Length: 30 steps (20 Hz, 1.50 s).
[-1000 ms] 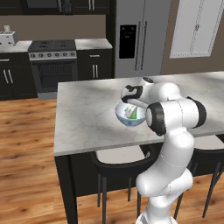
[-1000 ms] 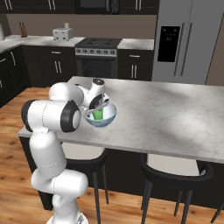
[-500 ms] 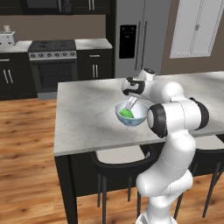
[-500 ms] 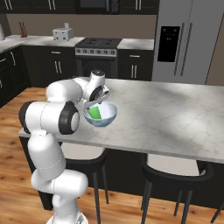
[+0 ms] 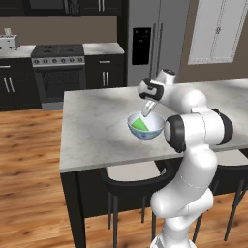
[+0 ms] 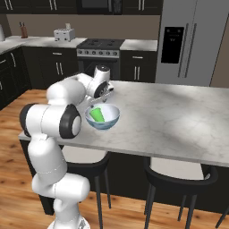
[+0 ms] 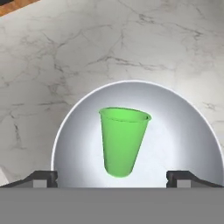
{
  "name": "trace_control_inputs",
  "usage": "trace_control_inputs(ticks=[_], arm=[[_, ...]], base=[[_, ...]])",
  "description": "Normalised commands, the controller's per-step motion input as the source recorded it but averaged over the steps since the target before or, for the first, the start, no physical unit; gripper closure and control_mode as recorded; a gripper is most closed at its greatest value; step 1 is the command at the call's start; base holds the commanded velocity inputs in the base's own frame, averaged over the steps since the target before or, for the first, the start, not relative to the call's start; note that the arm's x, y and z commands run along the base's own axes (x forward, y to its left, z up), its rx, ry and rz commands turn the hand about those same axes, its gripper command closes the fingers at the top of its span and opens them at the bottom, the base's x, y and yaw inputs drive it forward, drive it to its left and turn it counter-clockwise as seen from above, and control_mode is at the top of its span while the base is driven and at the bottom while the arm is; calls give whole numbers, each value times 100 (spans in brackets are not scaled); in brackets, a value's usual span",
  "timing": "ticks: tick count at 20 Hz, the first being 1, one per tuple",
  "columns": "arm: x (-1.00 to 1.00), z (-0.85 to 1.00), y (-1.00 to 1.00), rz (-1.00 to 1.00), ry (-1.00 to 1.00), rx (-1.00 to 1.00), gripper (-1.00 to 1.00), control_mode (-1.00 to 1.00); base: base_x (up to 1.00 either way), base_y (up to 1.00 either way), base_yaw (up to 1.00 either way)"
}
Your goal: Place the cup inside the bowl on the dining table and move the bowl to any counter.
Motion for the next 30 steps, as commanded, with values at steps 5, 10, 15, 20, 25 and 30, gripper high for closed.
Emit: trace_control_inputs(ticks=[5,10,15,20,25,30], arm=[[0,2,-29,-8,0,0,-100,-100],[0,0,-24,-19,1,0,-100,-100],[0,0,-3,-24,0,0,-100,-100],[0,0,0,-24,0,0,-100,-100],[0,0,-4,-21,0,0,-100,-100],[2,0,-2,-19,2,0,-100,-100]], base=[[0,0,0],[0,0,0],[0,0,0],[0,0,0],[0,0,0],[0,0,0]])
